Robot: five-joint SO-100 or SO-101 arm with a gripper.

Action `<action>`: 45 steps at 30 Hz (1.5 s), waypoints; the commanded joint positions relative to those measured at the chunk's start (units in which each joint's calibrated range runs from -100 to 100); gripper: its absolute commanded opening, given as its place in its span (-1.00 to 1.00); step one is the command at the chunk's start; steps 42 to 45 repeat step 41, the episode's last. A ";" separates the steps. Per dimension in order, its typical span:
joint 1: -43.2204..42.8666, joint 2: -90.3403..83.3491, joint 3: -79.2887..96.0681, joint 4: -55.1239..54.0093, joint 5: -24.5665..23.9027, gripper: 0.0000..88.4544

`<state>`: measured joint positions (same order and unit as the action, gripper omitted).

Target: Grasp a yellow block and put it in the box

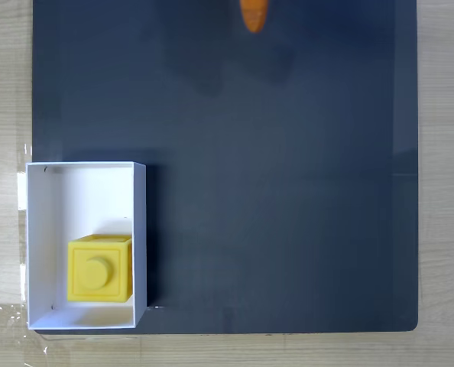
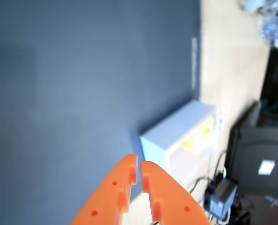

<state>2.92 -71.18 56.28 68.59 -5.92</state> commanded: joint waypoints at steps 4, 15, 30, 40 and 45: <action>-0.15 -23.23 22.92 0.61 6.18 -0.98; -0.06 -27.81 35.76 5.32 10.53 -0.98; -0.74 -27.81 35.67 5.32 10.90 -0.98; -0.74 -27.81 35.67 5.32 10.90 -0.98; -0.74 -27.81 35.67 5.32 10.90 -0.98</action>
